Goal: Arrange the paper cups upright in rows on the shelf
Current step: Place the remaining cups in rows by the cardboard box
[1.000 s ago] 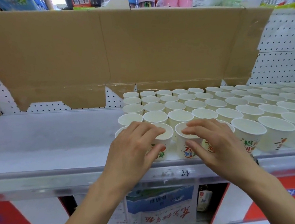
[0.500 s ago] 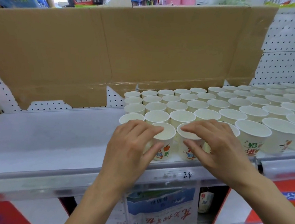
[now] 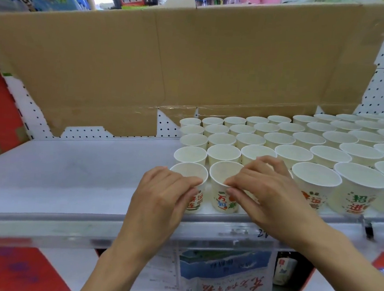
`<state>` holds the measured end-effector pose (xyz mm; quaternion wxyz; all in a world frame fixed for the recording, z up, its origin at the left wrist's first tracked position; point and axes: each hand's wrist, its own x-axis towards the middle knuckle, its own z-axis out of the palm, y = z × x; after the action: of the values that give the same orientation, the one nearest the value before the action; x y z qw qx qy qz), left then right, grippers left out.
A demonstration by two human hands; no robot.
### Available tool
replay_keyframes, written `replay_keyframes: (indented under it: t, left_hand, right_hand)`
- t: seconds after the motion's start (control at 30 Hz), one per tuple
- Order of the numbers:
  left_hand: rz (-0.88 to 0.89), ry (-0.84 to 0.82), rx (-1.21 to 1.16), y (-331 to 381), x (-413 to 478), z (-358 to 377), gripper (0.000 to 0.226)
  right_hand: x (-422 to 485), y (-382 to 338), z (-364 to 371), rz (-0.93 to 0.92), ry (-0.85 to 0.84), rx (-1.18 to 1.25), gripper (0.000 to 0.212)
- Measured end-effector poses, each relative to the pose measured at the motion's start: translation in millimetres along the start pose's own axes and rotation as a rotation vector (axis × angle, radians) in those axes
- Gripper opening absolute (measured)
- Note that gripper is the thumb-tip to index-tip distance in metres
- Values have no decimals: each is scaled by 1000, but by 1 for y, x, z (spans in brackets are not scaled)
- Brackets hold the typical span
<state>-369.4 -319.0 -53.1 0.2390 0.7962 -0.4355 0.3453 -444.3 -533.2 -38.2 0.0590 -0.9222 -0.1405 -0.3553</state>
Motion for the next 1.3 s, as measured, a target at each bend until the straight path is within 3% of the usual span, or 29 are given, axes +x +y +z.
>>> replay_keyframes:
  t: [0.33,0.57,0.87,1.3]
  left_hand:
    - [-28,-42,-51,1,4,-3,29]
    - [-46,-7,-82,12,4,-1,40]
    - [45,-24,-18,30,21,16,28]
    - [13,-26,-66,31,21,20,21]
  right_hand:
    - [3,0,-6,19,-71,35,29]
    - [-17,16,-22,104,95,-32,39]
    - [-32,29,-15,144,124,-90,27]
    - [-30,25,-15,150,75,-58,30]
